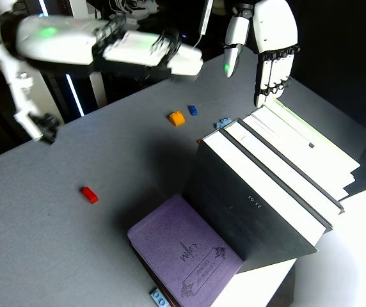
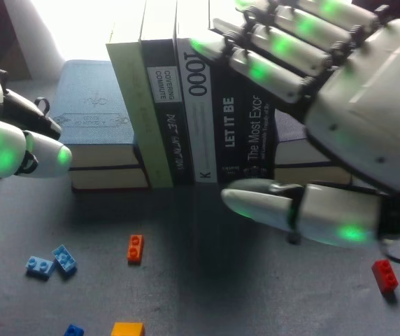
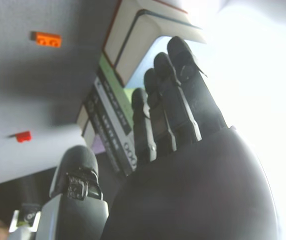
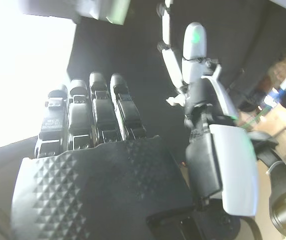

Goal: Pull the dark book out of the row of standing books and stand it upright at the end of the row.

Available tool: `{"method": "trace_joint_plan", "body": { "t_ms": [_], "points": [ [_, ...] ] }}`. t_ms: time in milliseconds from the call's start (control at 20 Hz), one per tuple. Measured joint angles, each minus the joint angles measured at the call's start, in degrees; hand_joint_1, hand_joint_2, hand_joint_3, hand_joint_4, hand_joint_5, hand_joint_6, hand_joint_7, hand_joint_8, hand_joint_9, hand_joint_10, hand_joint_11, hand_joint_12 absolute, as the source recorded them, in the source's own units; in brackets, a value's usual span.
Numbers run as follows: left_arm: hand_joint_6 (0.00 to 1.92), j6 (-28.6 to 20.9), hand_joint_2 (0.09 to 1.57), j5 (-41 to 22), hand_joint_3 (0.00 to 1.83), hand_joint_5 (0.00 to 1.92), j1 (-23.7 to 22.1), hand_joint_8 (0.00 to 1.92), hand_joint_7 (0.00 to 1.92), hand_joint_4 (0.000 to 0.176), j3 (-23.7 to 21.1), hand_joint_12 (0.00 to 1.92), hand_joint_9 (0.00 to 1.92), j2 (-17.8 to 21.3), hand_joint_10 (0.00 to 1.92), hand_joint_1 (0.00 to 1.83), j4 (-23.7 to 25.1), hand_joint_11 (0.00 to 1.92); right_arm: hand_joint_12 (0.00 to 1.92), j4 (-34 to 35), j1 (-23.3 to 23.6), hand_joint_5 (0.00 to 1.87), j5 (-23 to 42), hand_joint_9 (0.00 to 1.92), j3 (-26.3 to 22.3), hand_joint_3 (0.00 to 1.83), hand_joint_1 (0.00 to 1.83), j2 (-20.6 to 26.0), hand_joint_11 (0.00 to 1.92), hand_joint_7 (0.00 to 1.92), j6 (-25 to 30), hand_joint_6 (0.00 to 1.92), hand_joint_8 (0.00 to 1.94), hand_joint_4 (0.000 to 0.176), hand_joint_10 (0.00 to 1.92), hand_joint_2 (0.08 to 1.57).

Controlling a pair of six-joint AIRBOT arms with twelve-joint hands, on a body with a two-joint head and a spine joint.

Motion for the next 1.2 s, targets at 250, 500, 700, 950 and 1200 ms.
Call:
{"method": "trace_joint_plan", "body": {
  "t_ms": [250,500,700,950,1200],
  "points": [
    [0.00,-1.18,1.30,-1.62,0.00,0.38,0.11,0.00,0.45,0.045,-0.17,0.05,0.50,0.00,0.01,0.06,0.07,0.53,0.00,4.35,2.45,0.17,2.99,0.00,4.63,0.00,0.00,-5.62,0.00,0.06,-2.38,0.16,0.02,0.038,0.00,1.16],
    [0.01,-1.57,1.27,-2.29,0.00,0.37,0.63,0.01,0.44,0.058,-0.17,0.03,0.48,-0.07,0.01,0.14,-0.07,0.52,0.00,1.38,3.54,0.78,3.98,0.00,7.78,0.00,0.00,-9.07,0.00,0.17,-2.51,0.31,0.01,0.015,0.00,1.18],
    [0.01,-1.57,1.27,-2.43,0.00,0.39,0.87,0.01,0.46,0.053,-0.17,0.04,0.51,-0.07,0.01,0.16,0.04,0.56,0.00,-0.46,4.83,0.85,5.35,0.00,12.31,0.00,0.00,-11.37,0.00,0.13,-3.50,0.24,0.00,0.000,0.00,1.18],
    [0.00,-1.57,1.25,-2.47,0.00,0.39,0.87,0.00,0.47,0.062,-0.17,0.01,0.50,-0.07,0.00,0.21,0.09,0.52,0.00,-0.94,7.06,0.83,6.14,0.00,16.50,0.00,0.00,-13.57,0.00,0.14,-3.37,0.22,0.00,0.000,0.00,1.18],
    [0.00,-1.57,1.27,-2.49,0.00,0.37,0.90,0.00,0.44,0.050,-0.17,0.00,0.46,-0.07,0.00,0.20,0.07,0.49,0.00,-1.25,7.08,0.83,6.10,0.00,19.74,0.00,0.00,-15.54,0.00,0.16,-3.17,0.21,0.01,0.000,0.00,1.20]
  ]
}}
